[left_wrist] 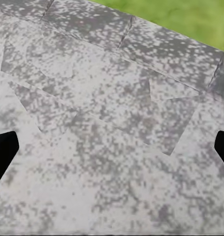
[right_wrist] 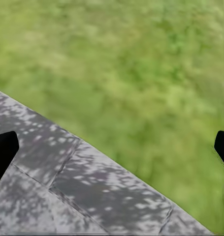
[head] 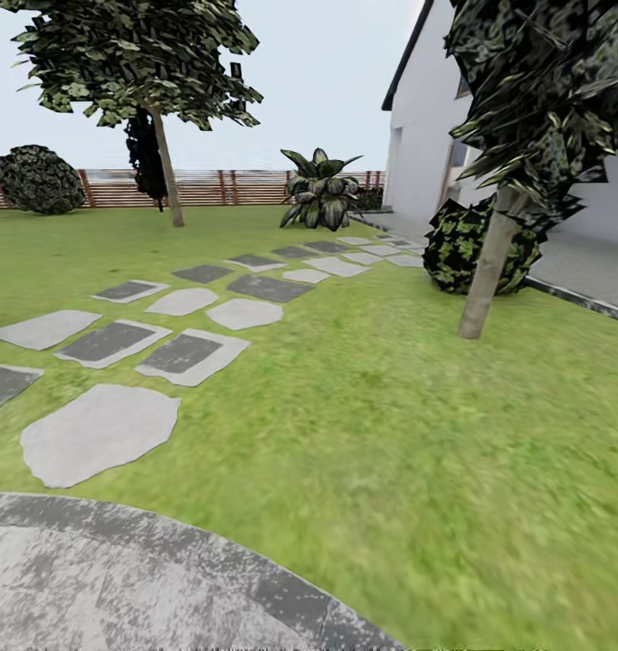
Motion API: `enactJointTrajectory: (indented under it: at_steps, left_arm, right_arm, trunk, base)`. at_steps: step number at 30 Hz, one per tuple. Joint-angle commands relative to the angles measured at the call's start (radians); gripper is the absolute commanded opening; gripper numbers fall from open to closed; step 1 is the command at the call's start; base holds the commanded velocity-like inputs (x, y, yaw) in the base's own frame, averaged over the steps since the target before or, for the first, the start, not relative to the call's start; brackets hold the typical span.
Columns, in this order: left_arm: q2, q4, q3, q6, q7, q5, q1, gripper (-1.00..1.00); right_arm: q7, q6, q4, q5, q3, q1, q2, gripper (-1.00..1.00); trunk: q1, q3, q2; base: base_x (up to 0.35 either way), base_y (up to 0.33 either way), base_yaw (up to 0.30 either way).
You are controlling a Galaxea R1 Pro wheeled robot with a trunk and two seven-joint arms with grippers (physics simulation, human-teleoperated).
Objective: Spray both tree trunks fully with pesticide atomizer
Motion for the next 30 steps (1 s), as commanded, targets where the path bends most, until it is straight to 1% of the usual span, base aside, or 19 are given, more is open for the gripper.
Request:
enactJointTrajectory:
  at_steps: [1, 21, 30]
  left_arm:
    - [0.000, 0.001, 0.000, -0.004, 0.002, 0.001, -0.001, 1.00]
    - [-0.002, 0.001, 0.000, -0.004, 0.002, 0.001, -0.001, 1.00]
    - [-0.001, 0.001, 0.000, -0.005, 0.002, 0.003, -0.001, 1.00]
  right_arm:
    - [0.000, -0.003, 0.001, 0.000, 0.000, 0.000, 0.000, 1.00]
    - [-0.001, -0.003, 0.001, 0.001, -0.001, 0.000, -0.003, 1.00]
    - [-0.002, -0.003, 0.001, 0.000, -0.003, 0.000, -0.003, 1.00]
  trunk:
    - [0.000, -0.001, 0.000]
    - [0.000, -0.001, 0.000]
    - [0.000, -0.001, 0.000]
  base:
    - [-0.155, -0.263, 0.069]
    - [-0.196, -0.244, 0.005]
    - [-0.255, -0.187, 0.000]
